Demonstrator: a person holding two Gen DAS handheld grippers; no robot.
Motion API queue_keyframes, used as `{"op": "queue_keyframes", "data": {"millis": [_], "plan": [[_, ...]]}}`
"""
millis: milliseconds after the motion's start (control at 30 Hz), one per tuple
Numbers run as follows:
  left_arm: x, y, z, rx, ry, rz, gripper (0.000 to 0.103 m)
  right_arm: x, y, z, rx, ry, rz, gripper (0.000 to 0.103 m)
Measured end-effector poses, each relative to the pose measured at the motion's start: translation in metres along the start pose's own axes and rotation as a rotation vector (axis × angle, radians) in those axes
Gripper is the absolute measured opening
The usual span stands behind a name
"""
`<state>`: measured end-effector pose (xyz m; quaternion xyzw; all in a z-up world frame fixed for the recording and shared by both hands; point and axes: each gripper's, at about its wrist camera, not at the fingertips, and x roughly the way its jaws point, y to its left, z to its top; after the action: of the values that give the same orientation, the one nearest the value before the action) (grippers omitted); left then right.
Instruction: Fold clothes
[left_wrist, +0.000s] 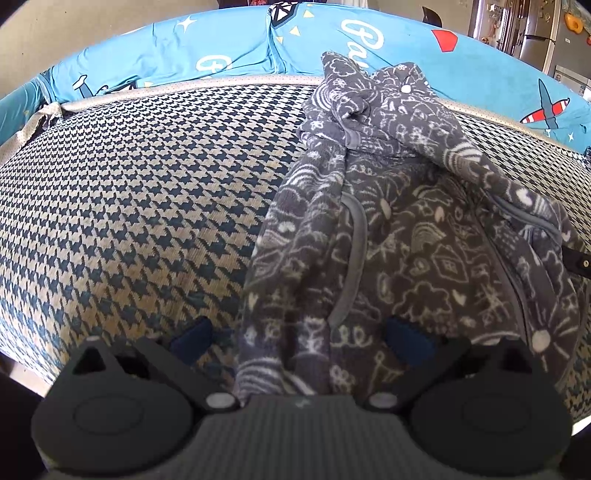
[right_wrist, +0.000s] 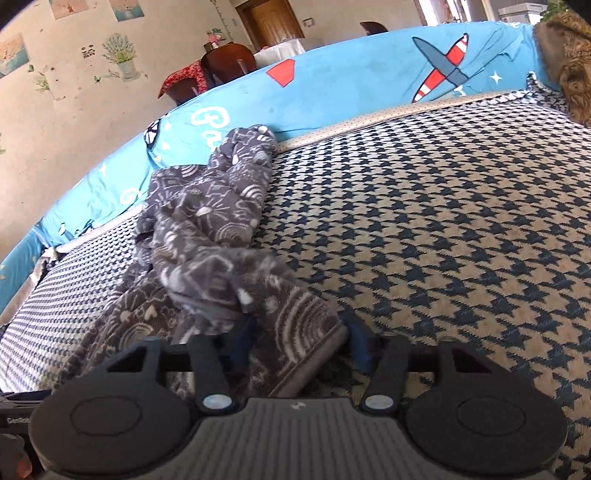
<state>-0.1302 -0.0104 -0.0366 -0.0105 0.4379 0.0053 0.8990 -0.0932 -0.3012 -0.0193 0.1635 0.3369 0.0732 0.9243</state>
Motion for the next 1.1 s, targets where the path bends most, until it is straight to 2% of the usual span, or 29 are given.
{"op": "queue_keyframes", "data": {"millis": [67,167,367,600,900,1100], "plan": [[-0.001,0.001,0.000,0.002,-0.006,0.007,0.103,0.000,0.002,-0.001,-0.001,0.012,0.028,0.024],[-0.002,0.002,0.001,-0.001,-0.015,0.019,0.103,-0.006,0.008,-0.001,-0.014,0.001,0.031,0.021],[-0.006,0.013,0.005,-0.045,-0.024,0.025,0.103,-0.031,0.032,0.003,-0.064,-0.067,0.080,0.019],[-0.011,0.027,0.008,-0.105,-0.045,0.071,0.103,-0.064,0.091,-0.003,-0.193,-0.090,0.220,0.018],[-0.031,0.068,0.013,-0.232,-0.117,0.105,0.103,-0.069,0.183,-0.030,-0.400,-0.028,0.389,0.010],[-0.046,0.099,0.015,-0.334,-0.166,0.137,0.103,-0.051,0.212,-0.051,-0.481,0.034,0.382,0.010]]}}
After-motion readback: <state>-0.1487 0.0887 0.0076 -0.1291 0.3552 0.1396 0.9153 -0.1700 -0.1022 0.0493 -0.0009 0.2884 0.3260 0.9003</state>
